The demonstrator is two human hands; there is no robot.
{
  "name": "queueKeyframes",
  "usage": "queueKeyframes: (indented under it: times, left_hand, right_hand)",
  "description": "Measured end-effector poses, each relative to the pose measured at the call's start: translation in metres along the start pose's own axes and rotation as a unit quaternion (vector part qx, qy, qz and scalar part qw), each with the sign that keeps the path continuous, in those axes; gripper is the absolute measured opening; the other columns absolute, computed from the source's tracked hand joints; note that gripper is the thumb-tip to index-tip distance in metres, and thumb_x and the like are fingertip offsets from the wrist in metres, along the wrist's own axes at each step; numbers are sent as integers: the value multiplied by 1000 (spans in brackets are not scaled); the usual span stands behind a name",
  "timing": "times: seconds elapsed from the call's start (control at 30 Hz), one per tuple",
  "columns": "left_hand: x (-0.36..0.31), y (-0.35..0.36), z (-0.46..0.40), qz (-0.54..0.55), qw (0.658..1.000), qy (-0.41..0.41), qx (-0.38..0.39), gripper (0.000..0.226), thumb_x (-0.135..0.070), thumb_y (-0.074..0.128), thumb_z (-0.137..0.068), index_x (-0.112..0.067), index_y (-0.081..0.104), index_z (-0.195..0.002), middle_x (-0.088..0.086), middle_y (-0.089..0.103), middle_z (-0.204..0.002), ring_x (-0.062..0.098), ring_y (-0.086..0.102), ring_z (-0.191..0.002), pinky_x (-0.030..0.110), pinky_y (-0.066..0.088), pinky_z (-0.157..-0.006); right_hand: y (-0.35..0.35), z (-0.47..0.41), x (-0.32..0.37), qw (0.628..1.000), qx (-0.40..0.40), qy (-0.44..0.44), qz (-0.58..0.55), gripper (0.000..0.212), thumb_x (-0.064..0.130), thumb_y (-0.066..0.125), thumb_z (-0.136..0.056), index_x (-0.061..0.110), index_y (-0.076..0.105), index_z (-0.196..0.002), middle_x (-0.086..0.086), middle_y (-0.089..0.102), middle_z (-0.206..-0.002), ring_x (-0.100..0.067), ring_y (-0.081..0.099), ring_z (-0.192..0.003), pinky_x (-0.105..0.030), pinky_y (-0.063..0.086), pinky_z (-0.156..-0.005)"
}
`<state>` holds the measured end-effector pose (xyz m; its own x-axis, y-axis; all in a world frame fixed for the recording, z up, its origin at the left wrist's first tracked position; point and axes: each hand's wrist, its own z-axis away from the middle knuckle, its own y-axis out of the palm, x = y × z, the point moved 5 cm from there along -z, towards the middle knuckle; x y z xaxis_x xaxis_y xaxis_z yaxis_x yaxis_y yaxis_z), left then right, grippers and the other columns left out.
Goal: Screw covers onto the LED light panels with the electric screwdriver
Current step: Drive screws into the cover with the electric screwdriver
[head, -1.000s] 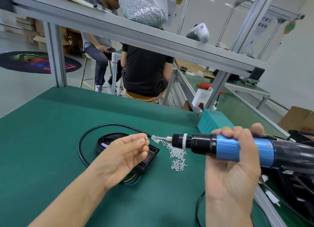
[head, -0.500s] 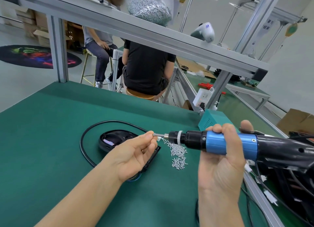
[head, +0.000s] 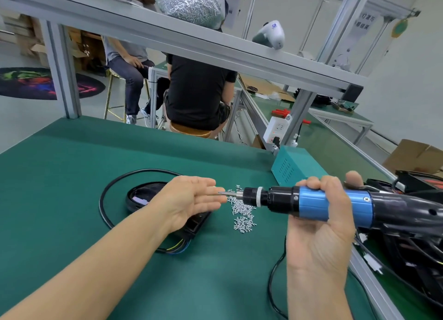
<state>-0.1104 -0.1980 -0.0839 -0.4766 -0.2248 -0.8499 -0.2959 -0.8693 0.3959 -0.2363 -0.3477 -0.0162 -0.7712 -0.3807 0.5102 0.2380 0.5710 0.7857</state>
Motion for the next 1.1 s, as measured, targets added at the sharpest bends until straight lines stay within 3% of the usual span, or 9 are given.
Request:
queueKeyframes:
  times: [0.13, 0.23, 0.3, 0.47, 0.57, 0.7, 0.8, 0.93, 1.1]
  left_hand:
    - [10, 4, -9, -61, 997, -53, -2, 21, -18, 43, -100, -4, 59, -97, -5, 37, -44, 5, 27, -32, 14, 19, -32]
    - [13, 7, -11, 76, 992, -104, -9, 17, -1, 39, -98, -1, 56, -97, 8, 52, -69, 18, 55, -62, 25, 48, -60]
    - [14, 6, -12, 153, 980, -124, -22, 38, 15, 19, -92, 3, 51, -108, 17, 54, -92, 29, 55, -98, 39, 43, -91]
    - [11, 15, -23, 212, 970, -103, -62, 61, 24, 5, -86, 8, 43, -131, 22, 46, -127, 35, 39, -132, 42, 28, -109]
    - [8, 25, -34, 143, 985, -72, -71, 60, 28, 8, -85, 11, 40, -133, 22, 46, -134, 36, 40, -132, 42, 32, -105]
    - [14, 39, -42, 154, 986, -70, -8, 49, 29, 20, -86, 7, 48, -119, 16, 57, -103, 32, 53, -110, 41, 43, -90]
    - [14, 35, -44, -86, 996, 5, -10, 32, 22, 42, -85, 0, 61, -100, 11, 64, -89, 23, 62, -87, 27, 50, -74]
    - [20, 42, -34, -551, 819, 160, 33, 24, 1, 59, -81, -21, 68, -77, -8, 63, -70, 10, 57, -70, 20, 45, -68]
    - [54, 63, -30, -701, 679, 208, 65, 27, -12, 56, -87, -24, 69, -106, -2, 68, -100, 20, 60, -98, 24, 44, -83]
  right_hand:
    - [-11, -3, 3, 1000, -27, 1, -1, 32, -3, 55, -90, 28, 57, -99, 6, 55, -76, -9, 59, -67, -26, 53, -80]
    - [-17, -4, 5, 999, -41, 0, 3, 32, -3, 53, -91, 28, 57, -98, 7, 54, -75, -9, 59, -66, -25, 53, -79]
    - [-20, -5, 6, 999, -44, 0, 2, 32, -3, 53, -91, 28, 57, -98, 7, 55, -74, -9, 59, -66, -25, 53, -78]
    - [-24, -8, 5, 998, -55, 6, -6, 32, -4, 54, -90, 28, 57, -97, 7, 55, -73, -9, 59, -65, -24, 53, -77]
    - [-27, -10, 5, 998, -59, 8, -9, 32, -4, 56, -88, 27, 57, -96, 7, 56, -73, -8, 59, -65, -24, 53, -75]
    - [-37, -11, 8, 998, -70, 6, -8, 32, -2, 59, -85, 28, 58, -95, 8, 58, -74, -8, 60, -65, -24, 54, -76]
    - [-44, -14, 12, 997, -73, -2, 4, 32, -3, 57, -86, 28, 58, -96, 8, 58, -73, -8, 60, -65, -24, 54, -76]
    - [-54, -18, 19, 996, -84, -12, 17, 34, -5, 54, -90, 28, 57, -94, 8, 58, -72, -8, 60, -65, -24, 54, -76]
    - [-64, -21, 26, 995, -99, -22, 20, 35, -7, 54, -89, 28, 55, -94, 9, 58, -71, -8, 59, -64, -24, 53, -76]
